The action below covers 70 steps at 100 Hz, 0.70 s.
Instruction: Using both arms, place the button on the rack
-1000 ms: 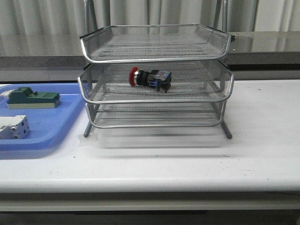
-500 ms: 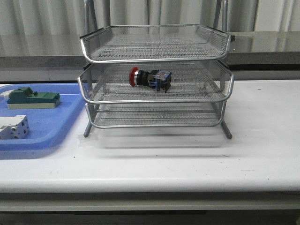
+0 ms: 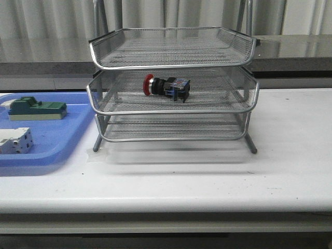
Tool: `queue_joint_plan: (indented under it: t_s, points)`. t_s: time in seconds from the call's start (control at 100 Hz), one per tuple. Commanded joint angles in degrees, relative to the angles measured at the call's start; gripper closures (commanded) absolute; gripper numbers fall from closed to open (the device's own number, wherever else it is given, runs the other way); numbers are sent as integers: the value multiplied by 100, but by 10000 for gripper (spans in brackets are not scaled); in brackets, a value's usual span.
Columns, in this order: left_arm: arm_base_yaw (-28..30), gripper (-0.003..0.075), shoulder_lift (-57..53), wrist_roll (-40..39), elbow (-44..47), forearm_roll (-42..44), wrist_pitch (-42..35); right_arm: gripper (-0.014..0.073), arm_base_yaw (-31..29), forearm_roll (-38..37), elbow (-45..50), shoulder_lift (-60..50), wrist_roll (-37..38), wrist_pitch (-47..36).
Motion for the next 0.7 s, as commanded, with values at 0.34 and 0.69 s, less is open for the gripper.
queue_joint_plan:
  t_s: [0.34,0.69]
  points:
    - [-11,740,-109,-1761,594,1494,-731,654,-28,36,-82,-118,7,-506]
    - [-11,740,-1208,-1761,1667,1582,-1172,654,-28,36,-82,-118,7,-506]
